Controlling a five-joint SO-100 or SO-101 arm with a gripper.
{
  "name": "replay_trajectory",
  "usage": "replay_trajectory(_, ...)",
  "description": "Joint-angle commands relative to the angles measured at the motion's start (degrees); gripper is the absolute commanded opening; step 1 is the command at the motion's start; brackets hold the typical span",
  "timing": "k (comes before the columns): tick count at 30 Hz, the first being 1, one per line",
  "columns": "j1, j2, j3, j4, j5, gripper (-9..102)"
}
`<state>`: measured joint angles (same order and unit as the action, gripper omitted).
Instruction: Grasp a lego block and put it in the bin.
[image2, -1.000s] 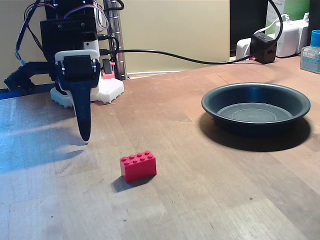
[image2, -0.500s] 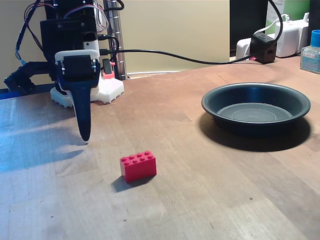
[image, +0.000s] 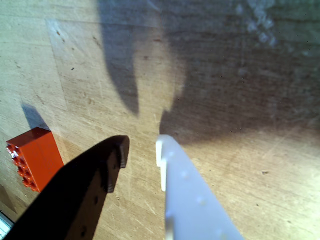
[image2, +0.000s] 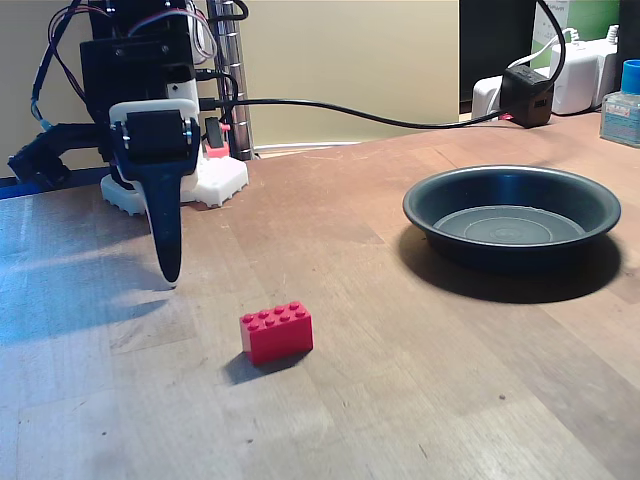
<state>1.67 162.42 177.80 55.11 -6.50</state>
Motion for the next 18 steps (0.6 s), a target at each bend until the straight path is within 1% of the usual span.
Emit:
replay_trajectory(1,0.2,0.0,3.1,0.8,0.4,1)
replay_trajectory(9,-0.1,-0.1,2.2,0.0,-0.2,1)
replay_trajectory(18,-0.5,-0.9,-10.5,1.5,-0.4,1)
